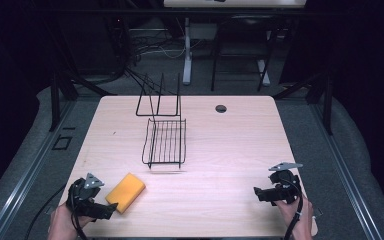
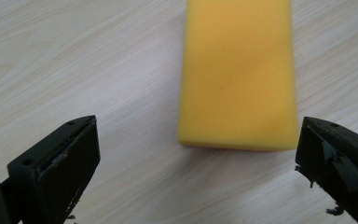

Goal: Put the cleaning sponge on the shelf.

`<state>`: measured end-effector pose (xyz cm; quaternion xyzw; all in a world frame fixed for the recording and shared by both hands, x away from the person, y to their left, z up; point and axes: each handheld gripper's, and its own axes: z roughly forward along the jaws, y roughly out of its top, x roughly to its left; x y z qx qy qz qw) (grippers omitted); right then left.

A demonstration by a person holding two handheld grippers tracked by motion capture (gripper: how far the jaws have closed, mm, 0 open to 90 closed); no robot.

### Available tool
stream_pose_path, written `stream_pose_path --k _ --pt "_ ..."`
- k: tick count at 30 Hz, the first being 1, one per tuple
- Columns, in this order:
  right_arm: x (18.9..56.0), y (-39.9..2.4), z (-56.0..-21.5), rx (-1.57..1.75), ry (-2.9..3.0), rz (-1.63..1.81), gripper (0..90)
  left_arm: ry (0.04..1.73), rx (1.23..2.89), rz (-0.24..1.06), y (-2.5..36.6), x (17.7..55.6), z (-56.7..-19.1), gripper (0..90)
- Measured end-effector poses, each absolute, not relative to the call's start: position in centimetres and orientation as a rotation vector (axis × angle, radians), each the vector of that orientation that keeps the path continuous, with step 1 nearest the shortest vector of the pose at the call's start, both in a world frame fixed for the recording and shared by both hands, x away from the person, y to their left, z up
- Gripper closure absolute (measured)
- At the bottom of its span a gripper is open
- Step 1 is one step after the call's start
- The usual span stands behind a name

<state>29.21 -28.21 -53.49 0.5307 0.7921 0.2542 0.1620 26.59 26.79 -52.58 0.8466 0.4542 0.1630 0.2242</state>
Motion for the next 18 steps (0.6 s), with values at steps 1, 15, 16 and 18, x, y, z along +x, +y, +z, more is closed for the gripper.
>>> stream_pose_path --k 1,15,16,18 --pt "29.2 -28.2 -53.5 1.517 2.262 0.725 4.9 1.247 2.340 0.446 26.5 26.7 -52.6 0.0" --pt "29.3 -27.6 -53.6 1.499 2.285 0.723 5.4 1.224 2.424 0.397 23.8 28.2 -53.5 0.0" --pt "29.3 -27.6 -53.6 1.497 2.286 0.721 5.4 1.227 2.438 0.392 23.6 28.3 -53.7 0.0" --pt "29.3 -27.6 -53.6 1.495 2.288 0.721 5.5 1.235 2.460 0.394 23.4 28.4 -54.1 0.0"
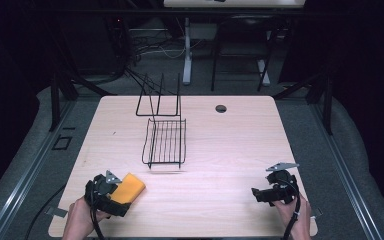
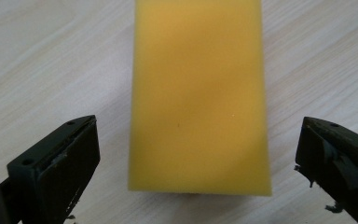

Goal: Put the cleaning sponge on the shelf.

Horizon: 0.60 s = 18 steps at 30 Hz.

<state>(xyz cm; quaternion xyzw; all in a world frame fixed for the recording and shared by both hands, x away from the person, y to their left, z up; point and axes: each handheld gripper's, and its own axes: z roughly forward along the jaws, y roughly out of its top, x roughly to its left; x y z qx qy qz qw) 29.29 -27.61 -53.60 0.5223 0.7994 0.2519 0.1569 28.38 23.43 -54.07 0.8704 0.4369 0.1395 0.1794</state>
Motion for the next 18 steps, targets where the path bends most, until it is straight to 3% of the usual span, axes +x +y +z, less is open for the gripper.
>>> stream_pose_path --k 6,12,18 --pt "29.3 -27.6 -53.6 1.491 2.300 0.719 5.5 1.270 2.485 0.377 23.7 28.7 -54.7 0.5" --pt "29.3 -27.5 -53.6 1.490 2.299 0.714 5.6 1.248 2.494 0.371 23.9 28.7 -55.0 14.6" --pt "29.2 -27.7 -53.5 1.491 2.297 0.717 5.8 1.241 2.510 0.343 23.9 28.9 -55.5 18.6"
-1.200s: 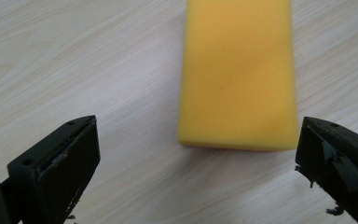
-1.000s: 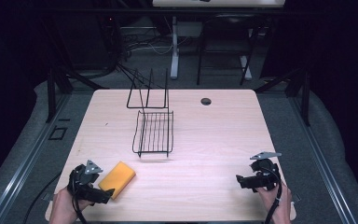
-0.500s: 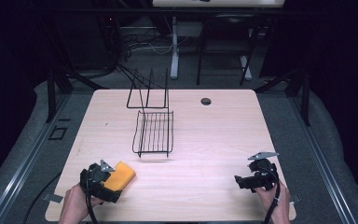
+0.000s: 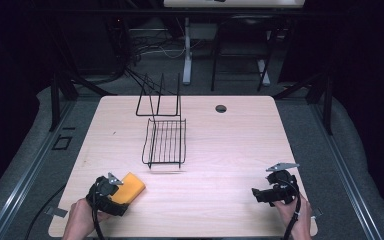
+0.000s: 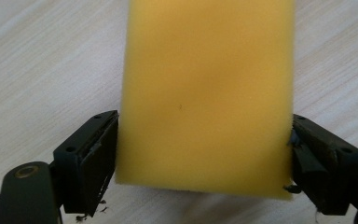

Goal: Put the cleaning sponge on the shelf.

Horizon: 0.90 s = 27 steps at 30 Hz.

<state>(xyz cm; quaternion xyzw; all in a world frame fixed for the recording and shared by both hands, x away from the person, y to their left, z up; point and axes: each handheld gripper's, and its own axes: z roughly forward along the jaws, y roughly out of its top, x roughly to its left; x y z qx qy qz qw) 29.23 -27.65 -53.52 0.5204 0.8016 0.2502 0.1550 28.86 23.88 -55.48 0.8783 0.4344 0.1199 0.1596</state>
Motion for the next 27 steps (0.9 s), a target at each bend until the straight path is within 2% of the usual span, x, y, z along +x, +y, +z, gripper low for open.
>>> stream_pose_path --k 6,27 --pt "29.2 -27.7 -53.4 1.488 2.296 0.717 6.0 1.225 2.494 0.350 23.9 28.7 -55.3 22.7" --pt "29.1 -27.8 -53.4 1.489 2.290 0.710 6.4 1.194 2.473 0.387 23.9 28.0 -54.1 22.6"
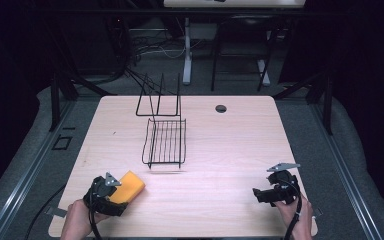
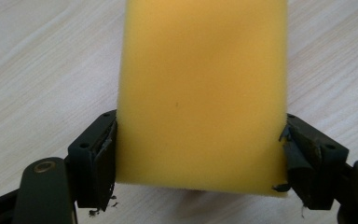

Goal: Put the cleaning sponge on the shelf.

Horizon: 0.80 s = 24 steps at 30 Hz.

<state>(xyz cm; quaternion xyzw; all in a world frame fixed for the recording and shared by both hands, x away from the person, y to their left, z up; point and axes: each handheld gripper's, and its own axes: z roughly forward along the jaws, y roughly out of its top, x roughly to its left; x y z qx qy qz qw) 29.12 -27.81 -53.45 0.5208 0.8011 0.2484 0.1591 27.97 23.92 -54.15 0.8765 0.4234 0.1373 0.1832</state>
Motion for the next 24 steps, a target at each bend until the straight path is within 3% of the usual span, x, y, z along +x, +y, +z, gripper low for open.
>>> stream_pose_path --k 24 --pt "28.9 -27.8 -53.5 1.485 2.300 0.696 6.4 1.170 2.421 0.414 24.3 27.1 -51.9 22.6"
